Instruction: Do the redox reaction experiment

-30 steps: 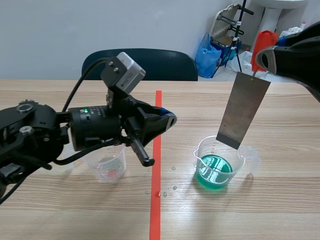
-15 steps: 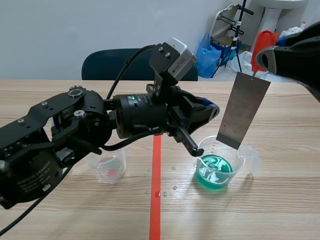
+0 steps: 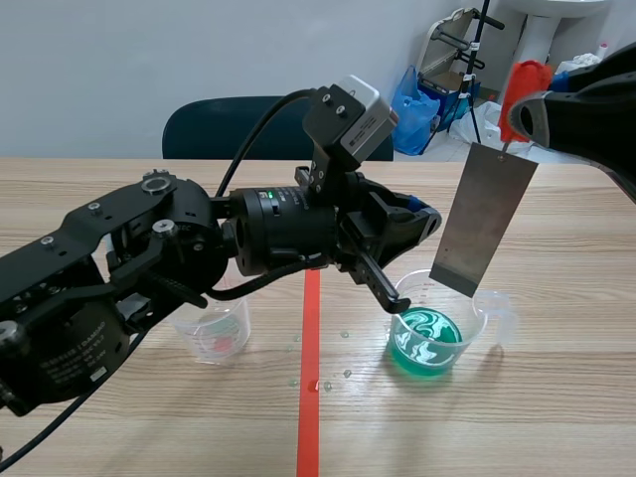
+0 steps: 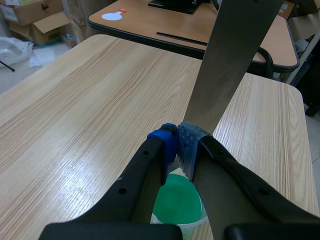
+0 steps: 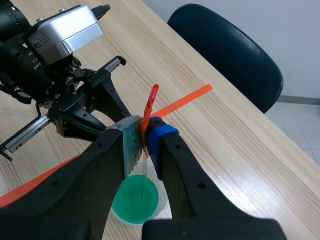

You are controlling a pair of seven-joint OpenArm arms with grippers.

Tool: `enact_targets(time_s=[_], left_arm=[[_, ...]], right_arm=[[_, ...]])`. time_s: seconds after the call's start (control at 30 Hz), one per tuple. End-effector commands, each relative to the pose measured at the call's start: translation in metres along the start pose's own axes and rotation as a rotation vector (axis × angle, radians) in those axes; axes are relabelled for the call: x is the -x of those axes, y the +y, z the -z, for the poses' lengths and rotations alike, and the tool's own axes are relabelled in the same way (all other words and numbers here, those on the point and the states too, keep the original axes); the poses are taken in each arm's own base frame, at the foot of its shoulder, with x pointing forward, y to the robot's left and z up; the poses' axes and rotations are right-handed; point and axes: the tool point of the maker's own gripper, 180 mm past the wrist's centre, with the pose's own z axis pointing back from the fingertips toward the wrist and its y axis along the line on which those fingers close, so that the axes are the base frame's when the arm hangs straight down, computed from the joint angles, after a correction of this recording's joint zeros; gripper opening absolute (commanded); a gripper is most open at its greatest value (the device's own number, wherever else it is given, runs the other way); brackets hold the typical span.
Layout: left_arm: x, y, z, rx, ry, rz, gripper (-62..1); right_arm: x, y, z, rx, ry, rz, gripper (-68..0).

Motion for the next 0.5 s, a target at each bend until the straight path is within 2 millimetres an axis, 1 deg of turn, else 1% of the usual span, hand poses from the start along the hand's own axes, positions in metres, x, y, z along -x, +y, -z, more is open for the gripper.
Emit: enact_targets(time_s=[0.0, 0.17, 0.27, 0.37, 0.47], left_arm=[[-0.009, 0.001, 0.001, 0.001, -0.030, 0.001, -58.0], [-0.008, 0.002, 0.000, -0.003, -0.025, 0.012, -58.0], [-0.002, 0.009, -0.002, -0.035, 0.001, 0.054, -58.0], [0.002, 0.021, -0.014, -0.069, 0.001, 0.064, -58.0], [0.010, 0.041, -0.035, -0.131, 0.009, 0.073, -58.0]], right_arm=[[-0.011, -0.002, -0.001, 0.001, -0.031, -0.017, -66.9], [-0.011, -0.002, -0.001, 0.001, -0.031, -0.017, -66.9], [-0.011, -0.002, -0.001, 0.001, -0.031, -0.017, -66.9], [-0.011, -0.002, -0.001, 0.001, -0.031, -0.017, -66.9], [-0.011, -0.002, -0.001, 0.001, -0.031, -0.017, -66.9]])
